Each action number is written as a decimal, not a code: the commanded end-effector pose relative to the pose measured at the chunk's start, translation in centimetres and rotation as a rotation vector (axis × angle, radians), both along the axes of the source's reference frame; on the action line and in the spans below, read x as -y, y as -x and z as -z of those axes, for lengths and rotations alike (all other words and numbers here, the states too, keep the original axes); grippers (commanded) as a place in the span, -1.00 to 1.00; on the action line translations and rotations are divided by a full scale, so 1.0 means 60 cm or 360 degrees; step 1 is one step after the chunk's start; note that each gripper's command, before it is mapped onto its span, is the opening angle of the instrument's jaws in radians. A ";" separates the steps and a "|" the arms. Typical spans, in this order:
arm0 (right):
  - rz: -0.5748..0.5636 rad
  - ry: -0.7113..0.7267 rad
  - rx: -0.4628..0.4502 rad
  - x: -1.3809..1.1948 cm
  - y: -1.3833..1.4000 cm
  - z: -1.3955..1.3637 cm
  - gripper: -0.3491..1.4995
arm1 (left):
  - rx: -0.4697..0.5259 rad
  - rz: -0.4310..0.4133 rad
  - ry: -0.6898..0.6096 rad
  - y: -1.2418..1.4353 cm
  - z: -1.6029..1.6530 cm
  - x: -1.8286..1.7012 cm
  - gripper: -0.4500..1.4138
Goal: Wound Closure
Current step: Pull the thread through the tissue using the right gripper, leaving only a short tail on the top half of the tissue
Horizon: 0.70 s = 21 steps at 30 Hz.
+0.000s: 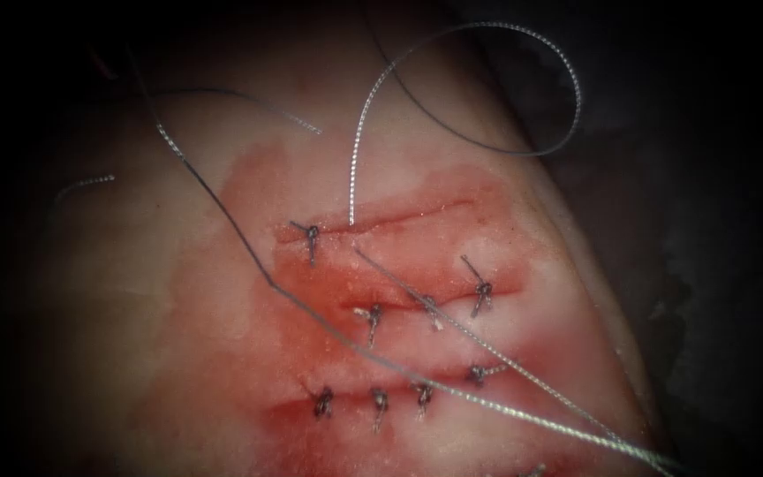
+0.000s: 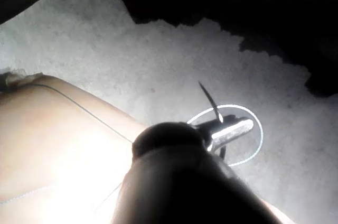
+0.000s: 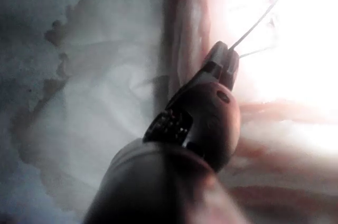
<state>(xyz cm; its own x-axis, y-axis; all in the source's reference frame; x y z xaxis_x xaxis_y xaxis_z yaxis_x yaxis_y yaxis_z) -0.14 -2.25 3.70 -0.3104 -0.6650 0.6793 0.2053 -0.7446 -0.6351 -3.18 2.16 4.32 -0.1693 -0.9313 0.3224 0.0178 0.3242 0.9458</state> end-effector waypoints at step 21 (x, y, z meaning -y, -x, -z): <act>-0.0509 -0.1185 0.0125 -0.0191 -0.0338 -0.0115 0.33 | -0.0402 -0.0960 0.0094 0.0062 -0.0087 0.0201 -1.00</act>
